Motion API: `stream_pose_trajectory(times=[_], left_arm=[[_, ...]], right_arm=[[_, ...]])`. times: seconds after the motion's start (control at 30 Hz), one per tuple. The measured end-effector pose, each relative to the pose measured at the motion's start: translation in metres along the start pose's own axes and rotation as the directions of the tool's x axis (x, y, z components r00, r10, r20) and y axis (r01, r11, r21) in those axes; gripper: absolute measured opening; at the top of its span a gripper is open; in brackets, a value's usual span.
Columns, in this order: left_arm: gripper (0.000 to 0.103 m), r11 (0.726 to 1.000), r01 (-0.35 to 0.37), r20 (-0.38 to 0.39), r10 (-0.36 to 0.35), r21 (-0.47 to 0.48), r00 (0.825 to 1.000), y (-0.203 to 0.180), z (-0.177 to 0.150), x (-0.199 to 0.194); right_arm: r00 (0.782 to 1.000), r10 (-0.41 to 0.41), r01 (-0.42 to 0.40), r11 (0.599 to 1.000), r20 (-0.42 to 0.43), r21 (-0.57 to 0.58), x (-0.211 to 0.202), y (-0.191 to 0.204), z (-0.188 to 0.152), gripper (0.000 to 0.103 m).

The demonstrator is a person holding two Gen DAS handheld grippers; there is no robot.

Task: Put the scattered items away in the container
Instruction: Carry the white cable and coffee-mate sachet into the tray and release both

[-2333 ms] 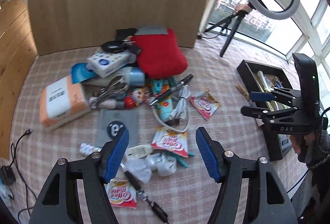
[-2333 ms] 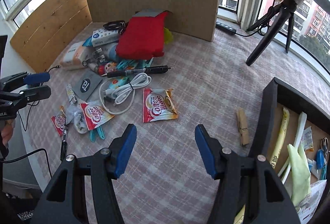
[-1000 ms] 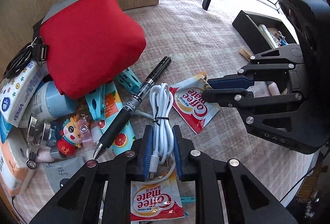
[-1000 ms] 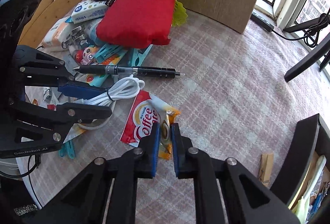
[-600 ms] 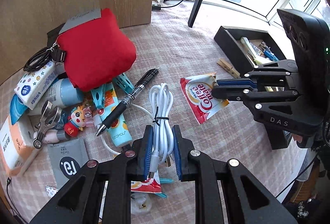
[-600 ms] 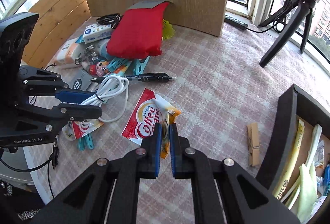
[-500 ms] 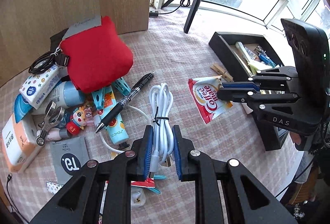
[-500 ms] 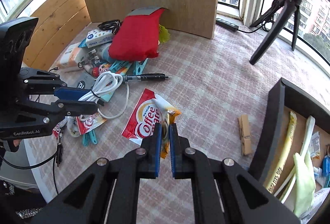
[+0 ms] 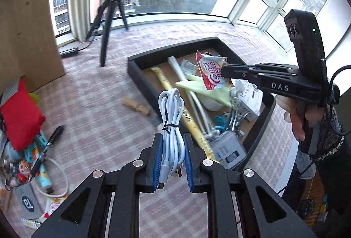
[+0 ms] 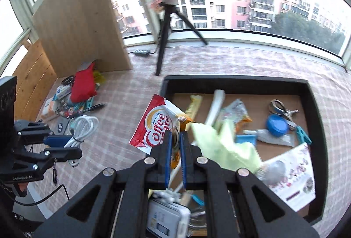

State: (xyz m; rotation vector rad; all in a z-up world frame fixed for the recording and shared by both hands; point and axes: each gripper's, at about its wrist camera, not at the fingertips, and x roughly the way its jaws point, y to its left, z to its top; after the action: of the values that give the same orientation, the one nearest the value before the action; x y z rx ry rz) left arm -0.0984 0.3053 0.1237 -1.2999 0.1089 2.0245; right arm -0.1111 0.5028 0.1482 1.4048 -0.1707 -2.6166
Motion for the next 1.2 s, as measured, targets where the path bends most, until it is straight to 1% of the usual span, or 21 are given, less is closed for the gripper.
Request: stream_pose_trajectory(times=[0.1, 0.2, 0.33, 0.4, 0.43, 0.47, 0.5, 0.53, 0.6, 0.7, 0.77, 0.83, 0.9, 1.0, 1.2], left_arm=[[0.017, 0.999, 0.041, -0.033, -0.040, 0.035, 0.999, -0.030, 0.008, 0.019], [0.018, 0.995, 0.052, -0.052, -0.048, 0.081, 0.997, -0.059, 0.017, 0.037], [0.018, 0.991, 0.075, -0.057, -0.069, 0.111, 0.996, -0.089, 0.031, 0.052], [0.018, 0.990, 0.065, -0.043, -0.060, 0.128, 0.997, -0.102, 0.038, 0.057], [0.019, 0.989, 0.059, -0.034, -0.055, 0.137, 0.998, -0.108, 0.041, 0.060], [0.029, 0.989, 0.052, -0.038, -0.047, 0.139, 0.998, -0.111, 0.044, 0.062], [0.042, 0.990, 0.042, -0.041, -0.037, 0.132, 0.998, -0.113, 0.046, 0.063], [0.046, 0.992, 0.040, -0.033, -0.036, 0.123, 0.999, -0.114, 0.048, 0.062], [0.047, 0.992, 0.047, -0.016, -0.046, 0.118, 0.999, -0.114, 0.048, 0.056], [0.047, 0.992, 0.035, -0.006, -0.035, 0.122, 0.999, -0.109, 0.046, 0.049], [0.047, 0.994, 0.027, -0.008, -0.027, 0.102, 1.000, -0.103, 0.044, 0.046], [0.046, 0.996, 0.028, -0.011, -0.027, 0.089, 1.000, -0.097, 0.042, 0.042], [0.046, 0.997, 0.011, 0.002, -0.011, 0.080, 1.000, -0.091, 0.039, 0.035], [0.046, 0.998, 0.002, 0.011, -0.003, 0.062, 1.000, -0.079, 0.033, 0.023], [0.046, 0.998, -0.048, 0.046, 0.049, -0.027, 0.998, -0.035, 0.018, -0.008]], right_arm=[[0.998, -0.056, 0.055, 0.997, 0.008, 0.060, -0.016, -0.037, -0.012, 0.008], [0.996, -0.087, 0.084, 0.990, 0.020, 0.113, -0.025, -0.064, -0.015, 0.008], [0.991, -0.127, 0.118, 0.981, 0.046, 0.152, -0.025, -0.088, -0.003, 0.008], [0.990, -0.136, 0.128, 0.979, 0.044, 0.159, -0.019, -0.093, 0.006, 0.008], [0.990, -0.135, 0.128, 0.979, 0.038, 0.159, -0.015, -0.095, 0.009, 0.010], [0.989, -0.144, 0.138, 0.977, 0.023, 0.163, -0.012, -0.096, 0.012, 0.014], [0.987, -0.161, 0.157, 0.972, 0.008, 0.172, -0.009, -0.098, 0.015, 0.022], [0.985, -0.174, 0.170, 0.969, 0.005, 0.177, -0.008, -0.098, 0.015, 0.027], [0.984, -0.177, 0.171, 0.970, 0.022, 0.171, -0.010, -0.095, 0.016, 0.027], [0.983, -0.184, 0.178, 0.972, 0.027, 0.153, -0.013, -0.088, 0.014, 0.027], [0.984, -0.178, 0.172, 0.974, 0.030, 0.145, -0.013, -0.083, 0.014, 0.027], [0.986, -0.163, 0.157, 0.978, 0.036, 0.139, -0.014, -0.077, 0.014, 0.027], [0.988, -0.151, 0.145, 0.981, 0.037, 0.129, -0.013, -0.069, 0.013, 0.027], [0.991, -0.125, 0.120, 0.987, 0.043, 0.110, -0.014, -0.055, 0.014, 0.027], [0.997, -0.066, 0.064, 0.997, 0.040, 0.054, -0.012, -0.019, 0.018, 0.027]])
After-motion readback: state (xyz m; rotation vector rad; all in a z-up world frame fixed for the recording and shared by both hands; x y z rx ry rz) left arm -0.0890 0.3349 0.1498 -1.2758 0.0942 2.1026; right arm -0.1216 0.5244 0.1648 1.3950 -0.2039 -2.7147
